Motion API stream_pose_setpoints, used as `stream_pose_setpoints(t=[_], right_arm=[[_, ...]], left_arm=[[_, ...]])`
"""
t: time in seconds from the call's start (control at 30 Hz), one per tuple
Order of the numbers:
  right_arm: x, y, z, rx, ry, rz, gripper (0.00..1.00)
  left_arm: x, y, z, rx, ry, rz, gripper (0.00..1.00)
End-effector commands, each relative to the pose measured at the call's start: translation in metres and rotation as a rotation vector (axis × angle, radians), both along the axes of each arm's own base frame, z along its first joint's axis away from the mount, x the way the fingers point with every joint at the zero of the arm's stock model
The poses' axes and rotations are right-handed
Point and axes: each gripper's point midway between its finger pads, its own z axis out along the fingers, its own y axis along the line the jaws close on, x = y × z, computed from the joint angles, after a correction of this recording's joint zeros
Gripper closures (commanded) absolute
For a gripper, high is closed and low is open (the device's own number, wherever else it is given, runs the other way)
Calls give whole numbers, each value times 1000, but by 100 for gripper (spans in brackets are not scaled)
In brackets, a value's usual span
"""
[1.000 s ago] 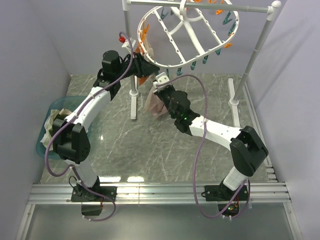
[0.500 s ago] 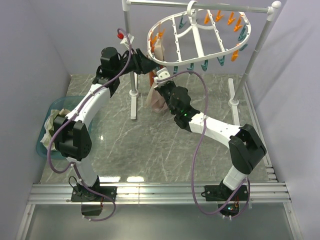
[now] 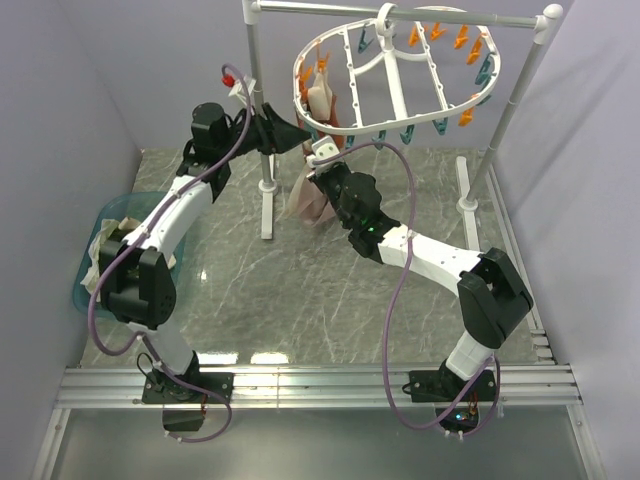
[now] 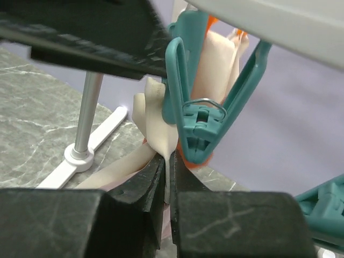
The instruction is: Clip the underwear to the hanger
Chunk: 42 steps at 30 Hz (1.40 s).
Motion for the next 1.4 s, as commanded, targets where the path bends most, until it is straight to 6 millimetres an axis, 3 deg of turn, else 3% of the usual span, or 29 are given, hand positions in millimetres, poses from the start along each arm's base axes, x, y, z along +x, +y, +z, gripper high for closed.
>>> stream_pose_setpoints(t=[0.0,0.03,0.07,0.13,0.2,0.23,0.27,0.3,0.37,0.4,0.73,0.87,0.9,1.07,1.37], right_arm=[[-3,-5,29,53,-42,6,88],[-6,-5,31,54,-39,19,83],[-8,-4,29,58,-29,26,79],[-13,-4,26,52,-10,42,71],[-16,-3,16,40,24,60,59],[-20,-4,18,45,28,70,55],[-23,-1,15,46,43,96,50],[-28,-2,11,36,63,108,41],[-35,-1,3,33,93,132,34],[-39,-5,4,31,103,135,33],[-81,-35,-12,15,269,182,29],[-92,-60,-22,17,372,165,28],[-95,-63,-17,33,374,179,27],[-101,-99,-23,96,437,128,27],[-121,-128,-46,118,511,74,24]], left_arm=[[-21,18,40,-53,-94,42,23],[-21,22,27,-48,-65,57,23],[-27,27,32,-47,-79,74,22],[-29,34,11,-11,-46,111,22],[-35,43,2,14,-38,136,22],[-38,46,-21,39,13,142,22],[-45,50,-22,50,7,150,22],[-50,52,-45,87,41,151,22],[-60,56,-55,120,44,147,23],[-63,58,-70,152,54,147,23],[-80,60,-146,317,86,59,37],[-88,51,-165,397,11,-42,44],[-86,50,-170,415,9,-51,45],[-88,41,-182,456,-22,-105,49],[-117,4,-197,569,-177,-252,44]])
